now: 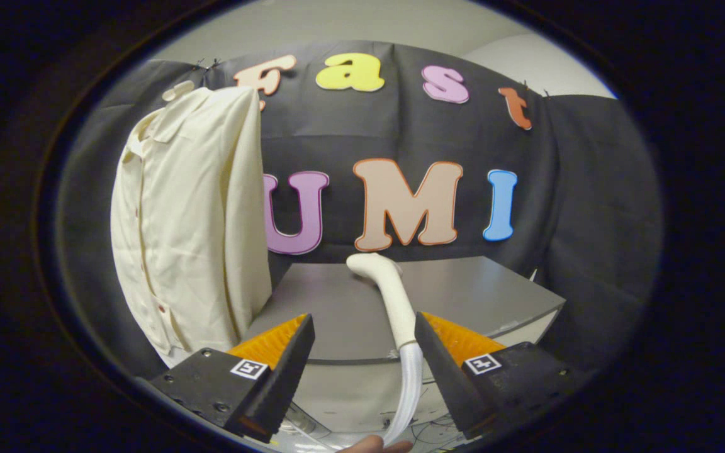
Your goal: Iron the clothes twice with a garment steamer, once on the left side and once on the right side.
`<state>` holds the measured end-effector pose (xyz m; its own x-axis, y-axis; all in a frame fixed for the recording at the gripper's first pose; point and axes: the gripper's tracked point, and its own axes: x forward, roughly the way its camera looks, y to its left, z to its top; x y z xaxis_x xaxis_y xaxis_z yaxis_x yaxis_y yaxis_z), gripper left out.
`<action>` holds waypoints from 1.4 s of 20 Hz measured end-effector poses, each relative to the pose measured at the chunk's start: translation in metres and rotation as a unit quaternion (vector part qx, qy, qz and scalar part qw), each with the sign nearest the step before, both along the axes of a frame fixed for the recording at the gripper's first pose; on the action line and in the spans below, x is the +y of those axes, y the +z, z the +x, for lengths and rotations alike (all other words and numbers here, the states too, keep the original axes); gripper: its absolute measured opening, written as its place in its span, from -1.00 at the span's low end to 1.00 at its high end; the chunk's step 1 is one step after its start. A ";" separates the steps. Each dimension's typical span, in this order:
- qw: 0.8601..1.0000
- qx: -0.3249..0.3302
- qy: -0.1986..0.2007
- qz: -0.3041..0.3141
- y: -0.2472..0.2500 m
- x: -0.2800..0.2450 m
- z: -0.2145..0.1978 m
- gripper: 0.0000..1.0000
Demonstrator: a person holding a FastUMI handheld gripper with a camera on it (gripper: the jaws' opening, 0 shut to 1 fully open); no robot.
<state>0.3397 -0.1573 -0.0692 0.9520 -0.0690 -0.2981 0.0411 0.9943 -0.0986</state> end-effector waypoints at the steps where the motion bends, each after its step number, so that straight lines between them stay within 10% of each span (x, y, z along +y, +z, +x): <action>1: 1.000 0.012 0.001 0.000 -0.005 -0.004 0.013 0.96; 14: 0.981 0.189 -0.029 0.030 -0.058 -0.043 0.162 0.91; 21: 0.970 0.231 -0.066 0.039 -0.075 -0.045 0.164 0.09; 28: 0.976 0.196 -0.098 -0.002 -0.066 -0.058 0.163 -0.11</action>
